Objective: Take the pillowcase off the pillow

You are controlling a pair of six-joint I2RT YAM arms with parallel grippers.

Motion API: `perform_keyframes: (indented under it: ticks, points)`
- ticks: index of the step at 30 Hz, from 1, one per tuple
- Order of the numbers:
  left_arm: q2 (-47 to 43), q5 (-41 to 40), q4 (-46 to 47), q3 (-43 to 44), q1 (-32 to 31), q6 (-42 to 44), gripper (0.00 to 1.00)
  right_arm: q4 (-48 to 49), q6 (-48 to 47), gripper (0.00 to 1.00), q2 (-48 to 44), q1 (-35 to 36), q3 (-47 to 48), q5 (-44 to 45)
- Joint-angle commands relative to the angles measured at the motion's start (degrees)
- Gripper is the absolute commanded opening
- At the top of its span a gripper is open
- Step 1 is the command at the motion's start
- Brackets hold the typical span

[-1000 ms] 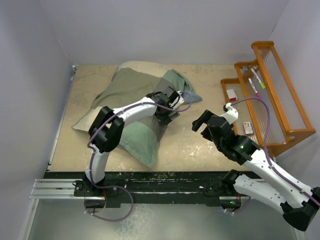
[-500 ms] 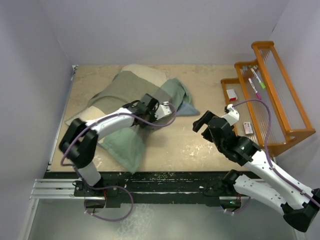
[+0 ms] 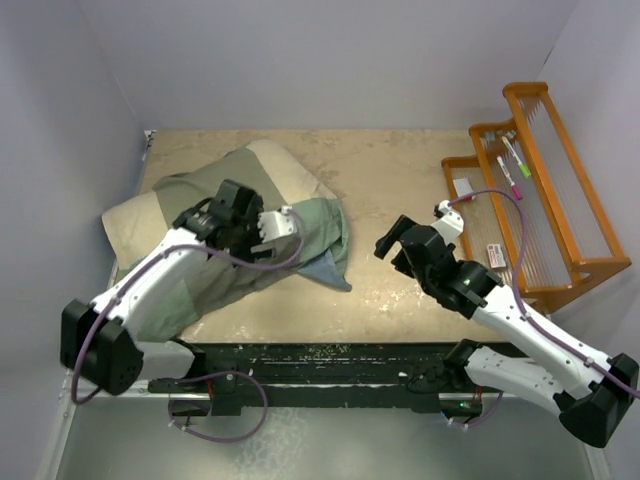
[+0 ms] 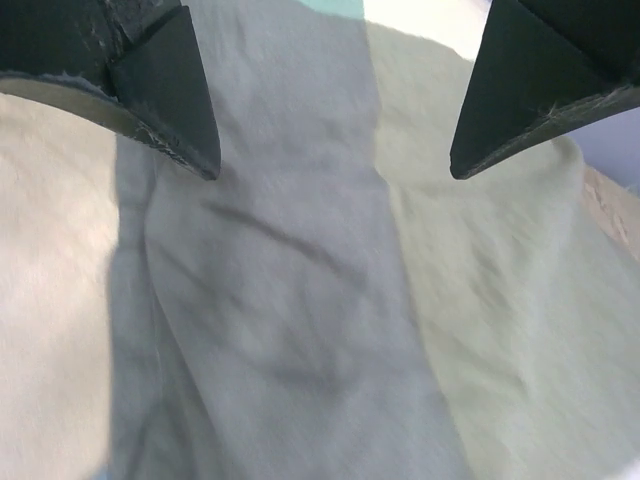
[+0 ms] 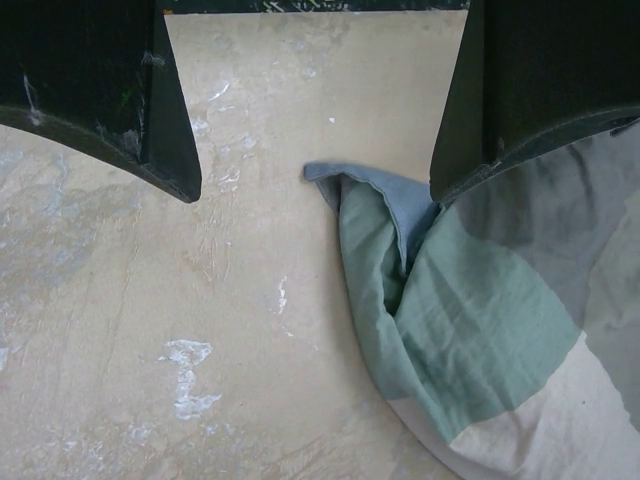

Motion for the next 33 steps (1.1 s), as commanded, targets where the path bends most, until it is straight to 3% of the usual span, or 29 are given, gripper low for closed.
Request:
perform_keyframes:
  ticks: [1, 7, 11, 16, 19, 23, 24, 28, 33]
  points:
    - [10.7, -0.1, 0.3, 13.3, -3.1, -14.0, 0.99, 1.0, 1.1, 0.97, -1.4, 0.4, 1.7, 0.2]
    - [19.3, -5.4, 7.6, 13.7, -12.2, -18.9, 0.99, -2.0, 1.1, 0.99, -3.9, 0.5, 1.1, 1.4]
    - [26.0, -7.5, 8.0, 14.6, -13.1, -20.1, 0.99, -3.4, 0.8, 0.99, -5.0, 0.5, 0.9, 1.9]
    - [29.0, -17.0, 20.6, 6.6, -13.0, -14.6, 0.98, -3.5, 0.7, 0.99, -6.4, 0.5, -0.1, 1.8]
    - [30.5, -21.3, 25.2, 6.9, -12.7, -14.2, 0.71, -3.5, 1.1, 0.96, -7.9, 0.6, -0.8, 1.4]
    - [27.6, -19.8, 24.0, 11.2, -12.7, -15.5, 0.11, -4.3, 1.3, 0.93, -10.3, 0.5, -0.9, 1.3]
    - [26.3, -19.1, 22.8, 12.9, -12.8, -15.7, 0.00, -4.5, 1.3, 0.93, -10.7, 0.5, -0.6, 1.4]
    - [21.2, -10.1, 9.2, 28.0, -12.9, -19.4, 0.00, -3.8, -0.5, 0.94, -10.9, 0.5, 0.6, 1.1]
    - [21.0, 5.1, -10.3, 58.3, -12.8, -22.4, 0.00, 1.5, -4.9, 0.95, -8.5, 0.8, 2.7, -0.8]
